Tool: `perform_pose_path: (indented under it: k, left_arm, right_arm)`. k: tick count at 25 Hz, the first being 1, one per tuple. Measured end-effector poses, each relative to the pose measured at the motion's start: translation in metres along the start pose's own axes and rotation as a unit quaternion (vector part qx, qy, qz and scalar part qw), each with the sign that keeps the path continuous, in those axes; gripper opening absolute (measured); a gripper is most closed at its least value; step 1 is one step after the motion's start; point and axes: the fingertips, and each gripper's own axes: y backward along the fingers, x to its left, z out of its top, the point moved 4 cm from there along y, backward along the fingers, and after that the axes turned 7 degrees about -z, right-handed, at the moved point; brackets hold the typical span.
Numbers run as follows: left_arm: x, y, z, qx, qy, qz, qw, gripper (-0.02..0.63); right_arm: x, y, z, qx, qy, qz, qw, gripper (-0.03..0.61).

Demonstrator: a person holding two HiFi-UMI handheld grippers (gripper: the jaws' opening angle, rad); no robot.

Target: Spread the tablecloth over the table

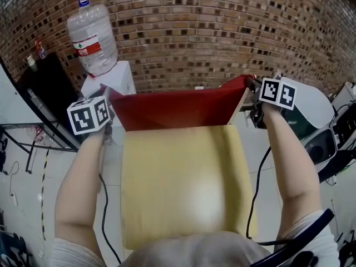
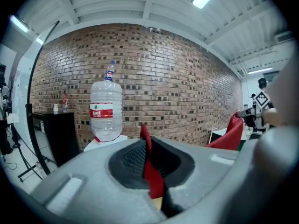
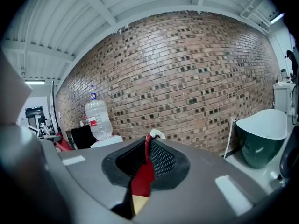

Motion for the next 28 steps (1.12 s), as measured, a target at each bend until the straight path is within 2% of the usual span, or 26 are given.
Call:
perform_pose_path:
  k: [4, 10, 19, 28]
  left_arm:
    - [-0.017, 0.046, -0.012, 0.0, 0.006, 0.01, 0.9999, 0.006]
    - [-0.048, 0.135, -0.052, 0.008, 0.015, 0.016, 0.9997, 0.006]
    - [-0.1, 0.252, -0.158, 0.048, 0.035, 0.026, 0.9979, 0.006]
    - [-0.133, 0.32, -0.246, 0.079, 0.081, 0.032, 0.9931, 0.006]
  right_arm:
    - [0.0, 0.048, -0.021, 0.0, -0.01, 0.0, 1.0, 0.021]
    - [0.002, 0.141, -0.074, 0.013, -0.009, -0.007, 1.0, 0.021]
    - [-0.011, 0.256, -0.185, 0.055, -0.02, -0.022, 0.998, 0.021]
    - [-0.027, 0.327, -0.281, 0.099, -0.015, -0.05, 0.994, 0.023]
